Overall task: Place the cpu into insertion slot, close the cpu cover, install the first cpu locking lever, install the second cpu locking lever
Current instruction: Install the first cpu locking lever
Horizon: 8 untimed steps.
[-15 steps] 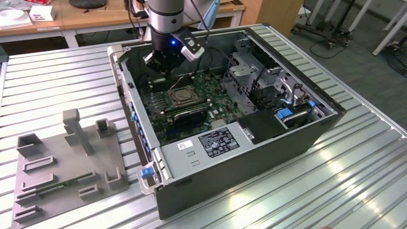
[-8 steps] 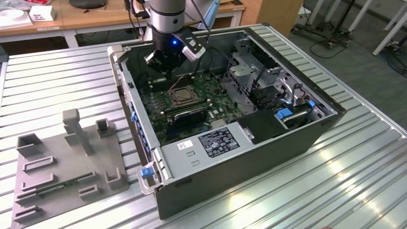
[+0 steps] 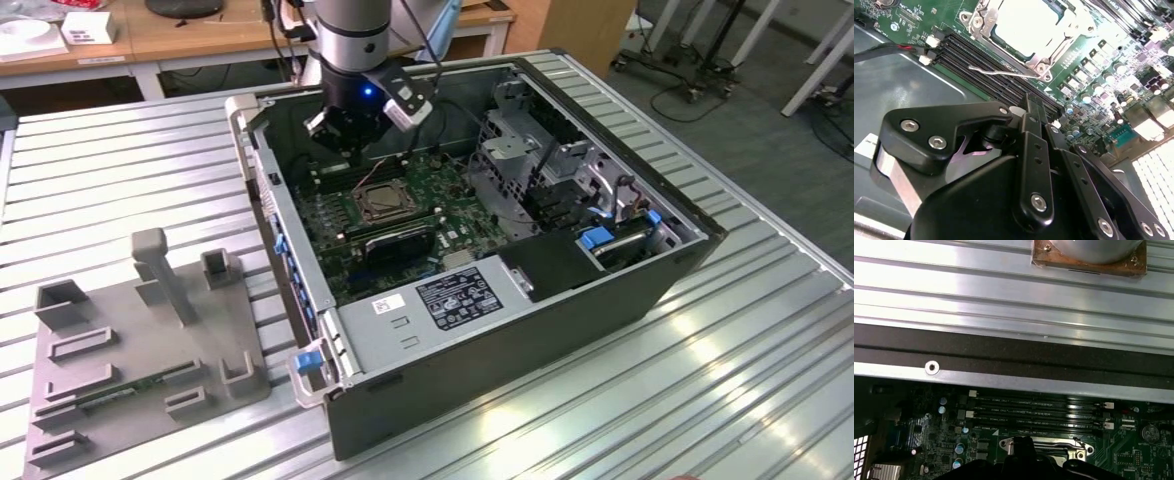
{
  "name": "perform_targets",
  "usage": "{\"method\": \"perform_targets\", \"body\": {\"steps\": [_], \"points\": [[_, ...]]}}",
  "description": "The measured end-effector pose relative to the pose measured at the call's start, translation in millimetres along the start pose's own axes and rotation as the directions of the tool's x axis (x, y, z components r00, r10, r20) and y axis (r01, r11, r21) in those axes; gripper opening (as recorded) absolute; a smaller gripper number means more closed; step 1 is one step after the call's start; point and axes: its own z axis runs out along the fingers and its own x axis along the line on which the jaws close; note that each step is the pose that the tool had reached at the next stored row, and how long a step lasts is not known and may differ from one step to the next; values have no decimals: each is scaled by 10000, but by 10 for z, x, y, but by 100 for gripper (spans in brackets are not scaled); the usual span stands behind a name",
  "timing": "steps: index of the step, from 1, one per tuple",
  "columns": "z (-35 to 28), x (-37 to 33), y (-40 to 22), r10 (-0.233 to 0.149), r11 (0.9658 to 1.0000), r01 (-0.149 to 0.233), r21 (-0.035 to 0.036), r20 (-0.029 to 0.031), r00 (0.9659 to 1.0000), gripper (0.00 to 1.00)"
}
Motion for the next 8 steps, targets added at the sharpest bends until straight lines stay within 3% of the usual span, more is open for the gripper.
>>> {"method": "perform_targets", "body": {"steps": [8], "points": [[51, -35, -11, 1, 10000, -1, -20, 2, 10000, 11]]}}
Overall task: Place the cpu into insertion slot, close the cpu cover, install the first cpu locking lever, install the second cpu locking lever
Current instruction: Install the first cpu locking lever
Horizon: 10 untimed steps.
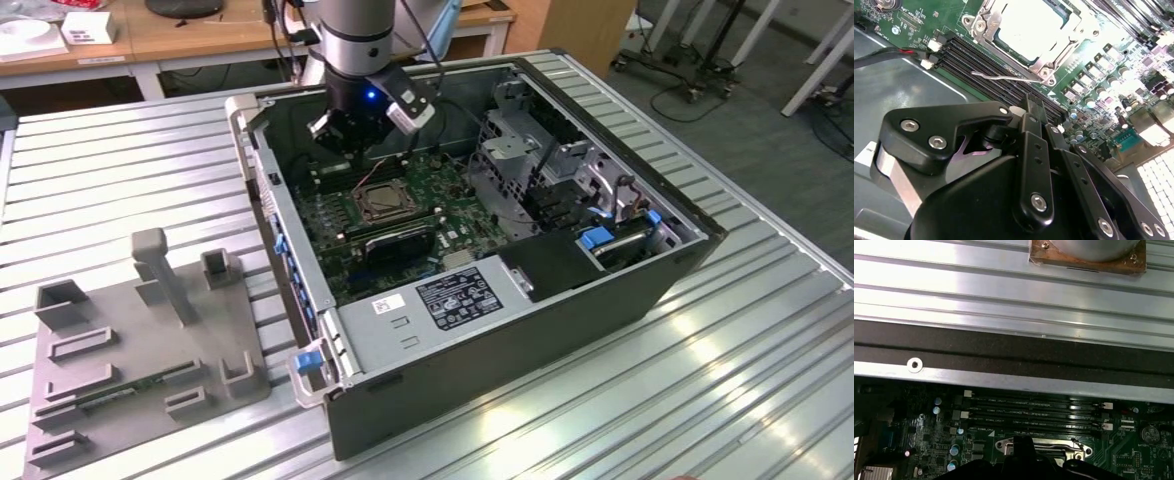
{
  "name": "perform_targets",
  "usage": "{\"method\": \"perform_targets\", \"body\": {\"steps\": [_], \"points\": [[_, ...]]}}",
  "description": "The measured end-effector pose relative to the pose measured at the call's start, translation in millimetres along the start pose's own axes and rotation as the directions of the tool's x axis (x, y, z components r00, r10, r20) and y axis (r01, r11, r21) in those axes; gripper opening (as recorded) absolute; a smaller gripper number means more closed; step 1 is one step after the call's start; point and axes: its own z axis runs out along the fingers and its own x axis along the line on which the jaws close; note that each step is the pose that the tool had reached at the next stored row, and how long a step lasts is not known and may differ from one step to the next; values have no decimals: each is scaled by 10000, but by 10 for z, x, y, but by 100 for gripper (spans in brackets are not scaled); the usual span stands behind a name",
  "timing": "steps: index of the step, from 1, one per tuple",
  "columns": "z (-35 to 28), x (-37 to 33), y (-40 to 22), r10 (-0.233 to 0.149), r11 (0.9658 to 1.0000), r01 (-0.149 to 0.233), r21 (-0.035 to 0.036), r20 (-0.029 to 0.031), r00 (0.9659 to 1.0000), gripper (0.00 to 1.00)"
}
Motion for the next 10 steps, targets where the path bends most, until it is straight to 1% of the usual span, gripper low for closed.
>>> {"method": "perform_targets", "body": {"steps": [3, 5, 10], "points": [[17, 0, -3, 4, 10000, -4, -55, 3, 10000, 11], [30, -4, -5, 3, 10000, -3, -80, 8, 10000, 11], [66, -35, -14, 5, 10000, -5, -99, 7, 10000, 11]]}}
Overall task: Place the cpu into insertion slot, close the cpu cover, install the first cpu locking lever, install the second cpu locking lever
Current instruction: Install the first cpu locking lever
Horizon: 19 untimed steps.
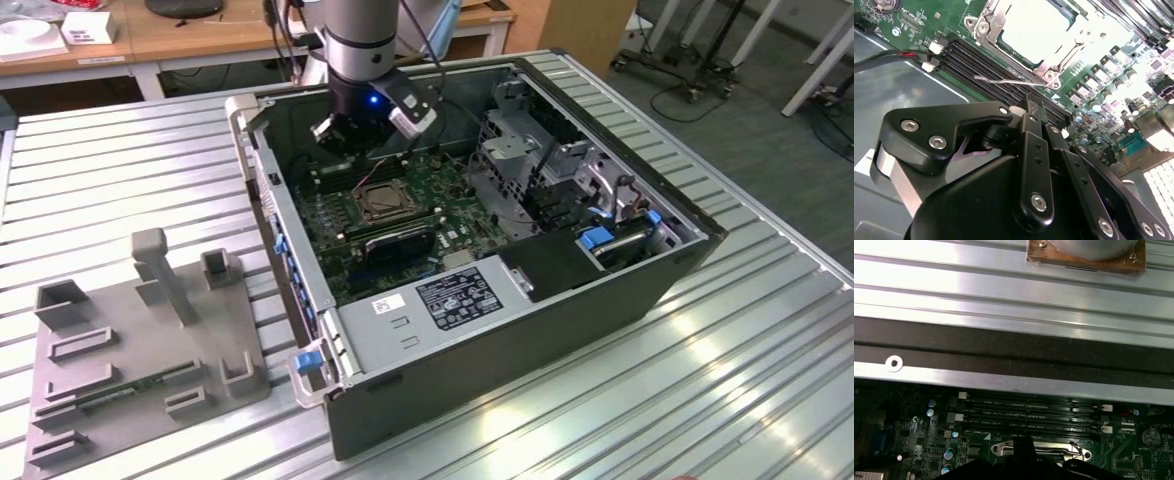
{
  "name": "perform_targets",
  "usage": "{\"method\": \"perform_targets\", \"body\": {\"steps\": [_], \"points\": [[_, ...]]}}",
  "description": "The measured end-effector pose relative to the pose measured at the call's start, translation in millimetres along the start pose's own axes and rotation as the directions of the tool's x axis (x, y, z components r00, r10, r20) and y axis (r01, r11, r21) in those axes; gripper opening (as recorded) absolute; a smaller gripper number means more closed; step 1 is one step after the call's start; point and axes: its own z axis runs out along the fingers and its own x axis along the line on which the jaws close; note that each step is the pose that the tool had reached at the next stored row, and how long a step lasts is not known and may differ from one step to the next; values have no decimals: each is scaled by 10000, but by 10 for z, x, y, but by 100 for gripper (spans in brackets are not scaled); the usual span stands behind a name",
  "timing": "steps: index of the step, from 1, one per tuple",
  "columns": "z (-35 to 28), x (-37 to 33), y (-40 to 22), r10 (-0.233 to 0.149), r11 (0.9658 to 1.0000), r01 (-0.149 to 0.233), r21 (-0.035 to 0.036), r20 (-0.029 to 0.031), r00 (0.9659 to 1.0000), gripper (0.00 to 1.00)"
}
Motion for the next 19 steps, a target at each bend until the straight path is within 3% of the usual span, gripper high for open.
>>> {"method": "perform_targets", "body": {"steps": [7, 19], "points": [[54, -48, -13, 1, 10000, -1, -13, 2, 10000, 11], [94, -136, -24, 3, 10000, -3, -49, 5, 10000, 11]]}}
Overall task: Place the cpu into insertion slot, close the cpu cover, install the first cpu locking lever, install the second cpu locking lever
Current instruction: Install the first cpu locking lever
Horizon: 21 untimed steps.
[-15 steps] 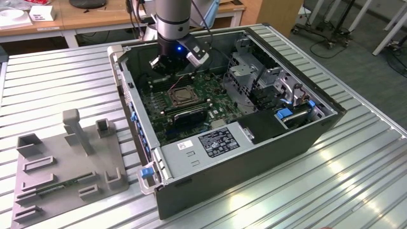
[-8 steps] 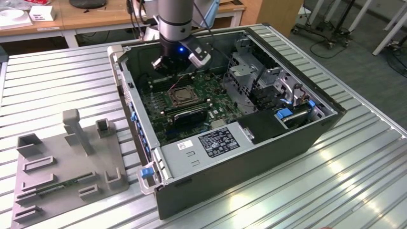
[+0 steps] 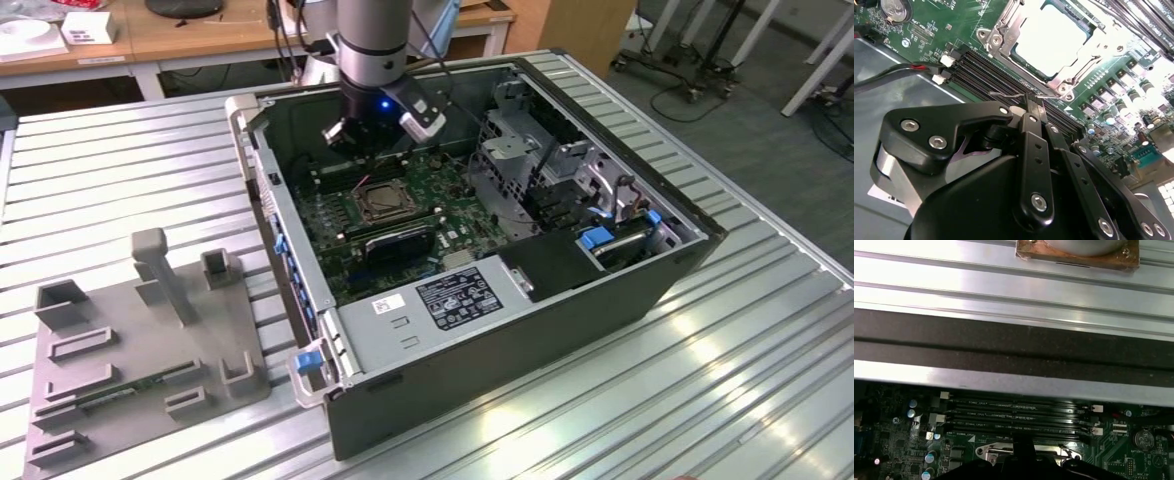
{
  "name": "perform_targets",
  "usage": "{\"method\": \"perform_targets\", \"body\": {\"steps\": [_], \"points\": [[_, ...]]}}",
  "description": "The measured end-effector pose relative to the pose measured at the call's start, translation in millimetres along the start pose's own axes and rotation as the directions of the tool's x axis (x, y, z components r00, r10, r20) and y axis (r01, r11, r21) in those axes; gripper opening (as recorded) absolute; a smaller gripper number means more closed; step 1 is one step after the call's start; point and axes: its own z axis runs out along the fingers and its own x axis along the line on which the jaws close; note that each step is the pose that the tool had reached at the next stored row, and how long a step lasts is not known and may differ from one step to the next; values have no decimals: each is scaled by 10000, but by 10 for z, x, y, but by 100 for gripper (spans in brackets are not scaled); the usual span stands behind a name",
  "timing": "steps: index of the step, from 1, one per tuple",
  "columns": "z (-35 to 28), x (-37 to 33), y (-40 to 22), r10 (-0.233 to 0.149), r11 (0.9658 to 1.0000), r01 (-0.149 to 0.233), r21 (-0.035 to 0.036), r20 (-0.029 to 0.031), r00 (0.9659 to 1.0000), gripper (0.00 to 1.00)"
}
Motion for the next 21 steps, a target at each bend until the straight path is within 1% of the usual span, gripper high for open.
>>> {"method": "perform_targets", "body": {"steps": [11, 21], "points": [[8, -10, 15, -1, 10000, 1, -2, 0, 10000, 11], [28, -16, 12, 0, 10000, 0, -1, -1, 10000, 11]]}}
